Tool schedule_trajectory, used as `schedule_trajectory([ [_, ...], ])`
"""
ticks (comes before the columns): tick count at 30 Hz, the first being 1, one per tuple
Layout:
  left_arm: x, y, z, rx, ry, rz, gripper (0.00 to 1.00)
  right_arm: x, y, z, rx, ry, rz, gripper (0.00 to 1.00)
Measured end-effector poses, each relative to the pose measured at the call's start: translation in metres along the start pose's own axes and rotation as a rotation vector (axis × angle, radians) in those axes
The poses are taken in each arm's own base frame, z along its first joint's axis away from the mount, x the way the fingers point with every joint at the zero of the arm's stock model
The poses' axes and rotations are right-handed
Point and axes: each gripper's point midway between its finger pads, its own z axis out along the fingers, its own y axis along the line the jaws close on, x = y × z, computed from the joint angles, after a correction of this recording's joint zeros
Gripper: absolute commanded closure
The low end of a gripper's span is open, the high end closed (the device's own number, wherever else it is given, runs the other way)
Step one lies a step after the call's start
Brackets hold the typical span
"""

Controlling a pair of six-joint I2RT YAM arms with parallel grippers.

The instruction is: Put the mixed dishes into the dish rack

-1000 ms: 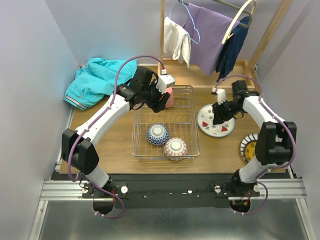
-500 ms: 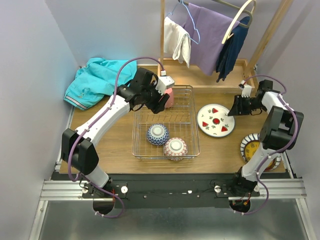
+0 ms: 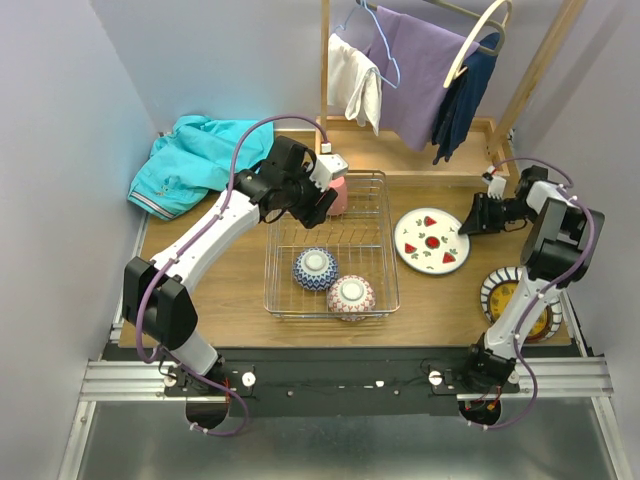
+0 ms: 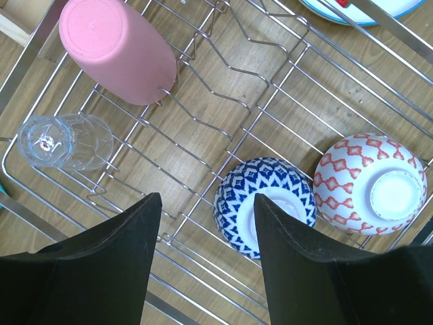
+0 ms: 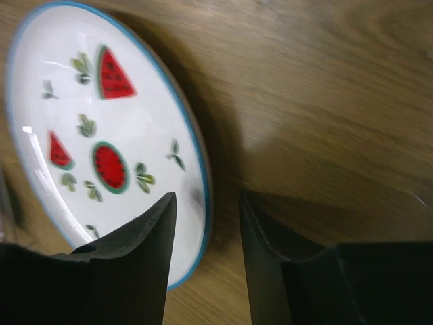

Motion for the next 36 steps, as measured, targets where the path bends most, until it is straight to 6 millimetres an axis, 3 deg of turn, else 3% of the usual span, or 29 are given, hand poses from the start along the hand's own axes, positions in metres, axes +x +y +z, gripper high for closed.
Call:
schedule_trajectory([
  [4, 0.002, 0.002, 0.0, -0.01, 0.009, 0.008, 0.34, 0.002, 0.003, 0.007, -0.082, 0.025, 0.009, 0.53],
  [6, 0.003, 0.003, 0.0, -0.015, 0.012, 0.014, 0.34, 0.004, 0.005, 0.01, -0.112, 0.033, 0.014, 0.59],
  [14, 0.006, 0.007, 0.009, -0.018, 0.036, 0.015, 0.34, 0.025, 0.021, 0.017, -0.217, 0.063, 0.097, 0.99],
  [21, 0.001, 0.009, 0.009, -0.021, 0.027, 0.019, 0.34, 0.027, 0.024, 0.008, -0.178, 0.067, 0.118, 1.0],
  [27, -0.005, 0.01, 0.009, -0.022, 0.016, 0.015, 0.34, 0.001, 0.029, -0.03, -0.021, -0.002, -0.011, 0.99],
  [32, -0.015, 0.01, 0.007, -0.018, -0.015, 0.014, 0.34, -0.047, 0.043, -0.095, 0.178, -0.184, -0.204, 1.0],
  [36, -0.023, 0.008, 0.006, -0.008, -0.037, 0.008, 0.34, -0.059, 0.058, -0.123, 0.24, -0.249, -0.249, 1.0],
])
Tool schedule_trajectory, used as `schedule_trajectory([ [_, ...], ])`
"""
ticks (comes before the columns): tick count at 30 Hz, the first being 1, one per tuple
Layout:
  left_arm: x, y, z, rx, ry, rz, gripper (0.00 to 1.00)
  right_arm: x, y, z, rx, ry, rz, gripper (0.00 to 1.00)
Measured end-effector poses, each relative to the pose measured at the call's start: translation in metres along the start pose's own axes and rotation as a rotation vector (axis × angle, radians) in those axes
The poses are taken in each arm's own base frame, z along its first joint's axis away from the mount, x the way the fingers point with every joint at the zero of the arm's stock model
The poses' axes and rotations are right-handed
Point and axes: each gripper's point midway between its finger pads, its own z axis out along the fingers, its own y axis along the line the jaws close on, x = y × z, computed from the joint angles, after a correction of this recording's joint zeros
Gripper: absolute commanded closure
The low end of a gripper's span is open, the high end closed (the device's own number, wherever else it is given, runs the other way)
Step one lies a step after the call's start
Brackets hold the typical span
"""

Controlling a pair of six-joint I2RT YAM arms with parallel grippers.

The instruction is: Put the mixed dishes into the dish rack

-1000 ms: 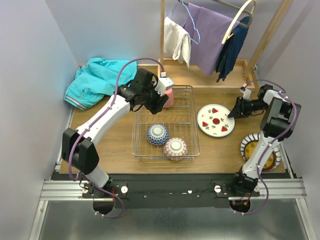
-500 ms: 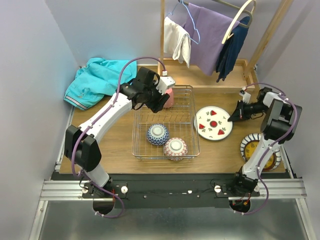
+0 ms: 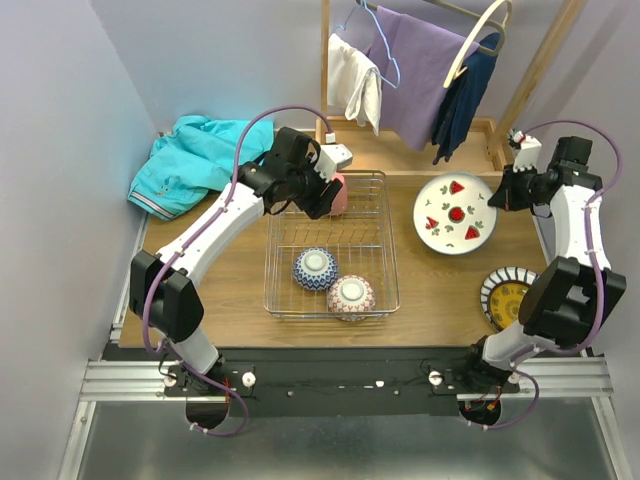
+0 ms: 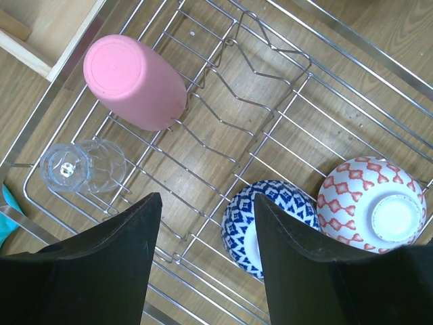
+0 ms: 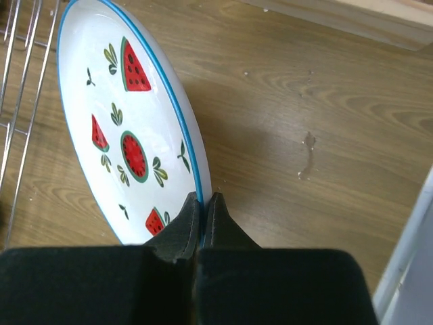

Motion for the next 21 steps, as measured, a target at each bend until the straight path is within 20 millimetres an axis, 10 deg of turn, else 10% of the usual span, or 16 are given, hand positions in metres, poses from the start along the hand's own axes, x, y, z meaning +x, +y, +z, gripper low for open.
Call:
schedule_trajectory([
  [6, -0.002, 0.003, 0.0, -0.017, -0.006, -0.007, 0.35, -0.017, 0.018, -0.029, 0.132, -0.006, -0.078, 1.0],
  [11, -0.002, 0.018, -0.01, -0.103, -0.032, -0.042, 0.42, -0.058, 0.077, -0.079, 0.215, -0.138, -0.239, 1.0],
  [21, 0.025, 0.069, -0.085, -0.349, -0.148, -0.202, 0.61, -0.109, 0.116, -0.158, 0.29, -0.265, -0.224, 1.0],
])
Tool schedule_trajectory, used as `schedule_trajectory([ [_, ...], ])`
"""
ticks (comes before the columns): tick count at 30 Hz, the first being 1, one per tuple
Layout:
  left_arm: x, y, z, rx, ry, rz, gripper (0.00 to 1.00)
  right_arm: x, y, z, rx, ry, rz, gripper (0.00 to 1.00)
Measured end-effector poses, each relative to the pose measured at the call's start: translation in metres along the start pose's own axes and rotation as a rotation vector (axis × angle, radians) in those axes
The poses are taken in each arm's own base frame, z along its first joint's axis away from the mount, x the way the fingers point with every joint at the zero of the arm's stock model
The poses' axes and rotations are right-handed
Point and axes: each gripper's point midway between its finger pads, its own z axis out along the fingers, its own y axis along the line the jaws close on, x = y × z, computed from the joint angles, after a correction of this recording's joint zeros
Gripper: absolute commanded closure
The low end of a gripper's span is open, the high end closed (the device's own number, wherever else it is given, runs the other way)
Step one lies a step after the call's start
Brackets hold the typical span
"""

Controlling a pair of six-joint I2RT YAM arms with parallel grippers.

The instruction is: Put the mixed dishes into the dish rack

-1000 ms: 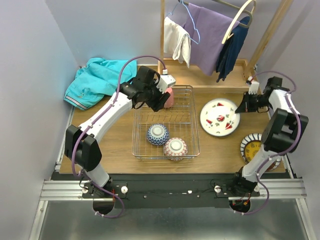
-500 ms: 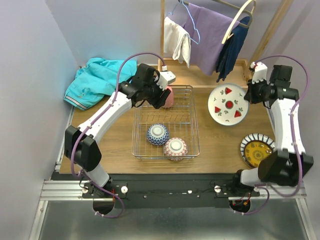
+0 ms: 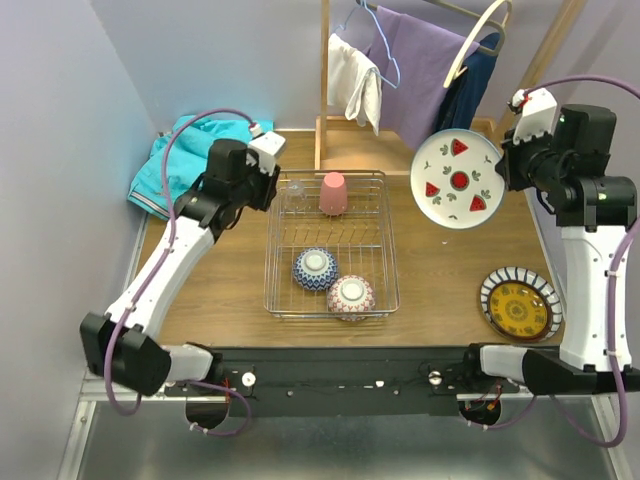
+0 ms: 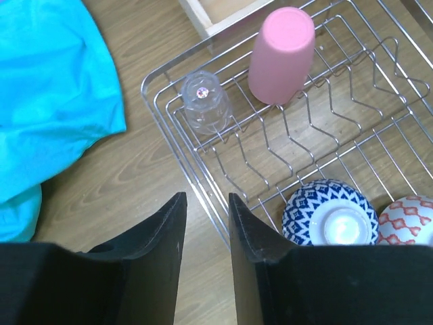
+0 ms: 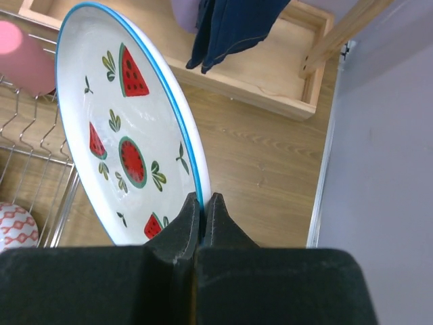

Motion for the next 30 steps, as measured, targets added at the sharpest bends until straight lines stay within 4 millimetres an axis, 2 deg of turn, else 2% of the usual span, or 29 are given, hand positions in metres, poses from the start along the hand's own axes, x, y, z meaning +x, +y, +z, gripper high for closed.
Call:
schedule_trajectory([
  [4, 0.012, 0.003, -0.021, -0.025, -0.028, -0.045, 0.61, -0.013, 0.008, 0.001, -0.025, 0.035, -0.014, 0.99],
  [9, 0.025, -0.001, -0.039, -0.03, -0.049, -0.074, 0.6, -0.027, 0.027, 0.019, -0.071, 0.046, -0.062, 1.0],
  [12, 0.034, 0.002, -0.046, -0.045, -0.049, -0.117, 0.6, -0.026, 0.056, 0.032, -0.127, 0.069, -0.111, 0.99],
  [13, 0.037, 0.008, -0.048, -0.063, -0.043, -0.143, 0.6, -0.024, 0.075, 0.038, -0.163, 0.082, -0.141, 1.0],
  [16, 0.043, 0.021, -0.05, -0.103, -0.032, -0.187, 0.6, -0.015, 0.113, 0.046, -0.233, 0.117, -0.191, 1.0],
  [19, 0.058, 0.021, -0.047, -0.112, -0.002, -0.203, 0.59, -0.005, 0.143, 0.051, -0.283, 0.146, -0.224, 0.99],
  [21, 0.072, 0.019, -0.044, -0.11, 0.028, -0.218, 0.59, -0.002, 0.146, 0.054, -0.27, 0.162, -0.217, 0.99],
  [26, 0.097, 0.018, -0.041, -0.115, 0.074, -0.267, 0.58, -0.01, 0.129, 0.066, -0.135, 0.175, -0.156, 1.0],
  [30, 0.102, 0.028, -0.046, -0.147, 0.07, -0.317, 0.59, -0.019, 0.118, 0.069, -0.047, 0.153, -0.1, 1.0],
])
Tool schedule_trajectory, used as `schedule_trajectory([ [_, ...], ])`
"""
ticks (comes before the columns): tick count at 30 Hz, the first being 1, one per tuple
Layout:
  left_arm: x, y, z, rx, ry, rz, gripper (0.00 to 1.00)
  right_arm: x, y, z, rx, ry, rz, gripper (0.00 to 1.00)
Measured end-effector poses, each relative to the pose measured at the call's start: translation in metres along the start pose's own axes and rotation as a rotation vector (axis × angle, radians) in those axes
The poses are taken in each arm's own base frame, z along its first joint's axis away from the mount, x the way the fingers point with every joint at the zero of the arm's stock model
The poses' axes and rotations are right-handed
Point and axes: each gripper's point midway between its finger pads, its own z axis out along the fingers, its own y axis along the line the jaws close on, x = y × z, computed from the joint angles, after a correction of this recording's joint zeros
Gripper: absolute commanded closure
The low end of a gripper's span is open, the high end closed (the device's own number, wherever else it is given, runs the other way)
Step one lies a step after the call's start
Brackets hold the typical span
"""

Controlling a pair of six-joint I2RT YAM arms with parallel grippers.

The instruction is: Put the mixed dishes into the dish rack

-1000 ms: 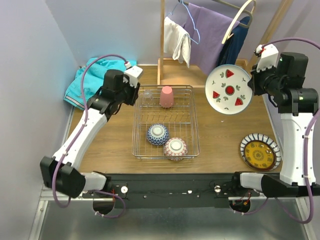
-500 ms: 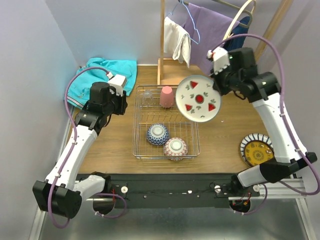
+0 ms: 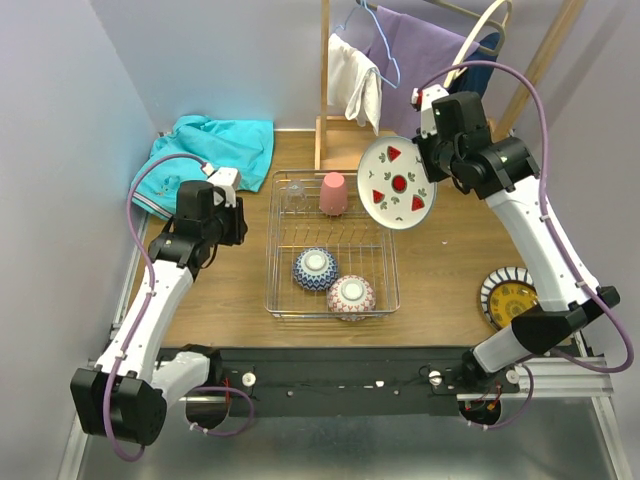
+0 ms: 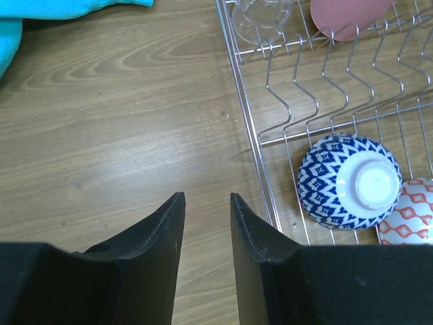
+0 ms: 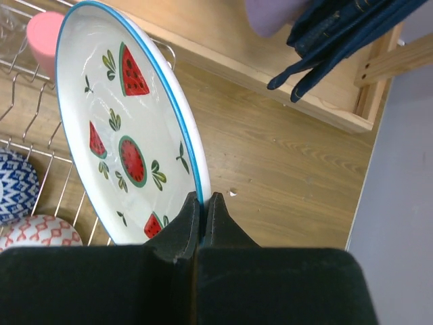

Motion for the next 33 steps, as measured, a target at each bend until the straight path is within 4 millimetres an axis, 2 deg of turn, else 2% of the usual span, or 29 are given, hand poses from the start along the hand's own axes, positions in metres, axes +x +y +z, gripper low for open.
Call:
schedule_trajectory([
  [2, -0.001, 0.003, -0.001, -0.009, -0.006, -0.018, 0.6, -0.001, -0.003, 0.0, 0.032, -0.004, 0.03, 1.0],
  [5, 0.0, 0.004, -0.002, -0.01, -0.006, -0.042, 0.68, 0.0, -0.002, 0.002, 0.072, 0.001, 0.052, 1.0],
  [6, 0.001, 0.003, -0.001, -0.007, -0.003, -0.05, 0.74, 0.001, 0.0, 0.003, 0.085, 0.004, 0.056, 1.0],
  [9, 0.011, 0.0, 0.003, 0.007, 0.023, -0.086, 0.79, 0.002, 0.004, 0.008, 0.136, 0.016, 0.068, 1.0],
  [14, 0.026, -0.006, 0.012, 0.036, 0.07, -0.133, 0.79, 0.005, 0.012, 0.019, 0.194, 0.037, 0.088, 0.99],
  [26, 0.029, -0.015, 0.019, 0.081, 0.091, -0.184, 0.8, 0.009, 0.002, 0.029, 0.348, 0.05, 0.151, 1.0],
  [33, 0.04, -0.019, 0.024, 0.1, 0.119, -0.212, 0.8, 0.009, 0.017, 0.035, 0.362, 0.055, 0.126, 0.99],
])
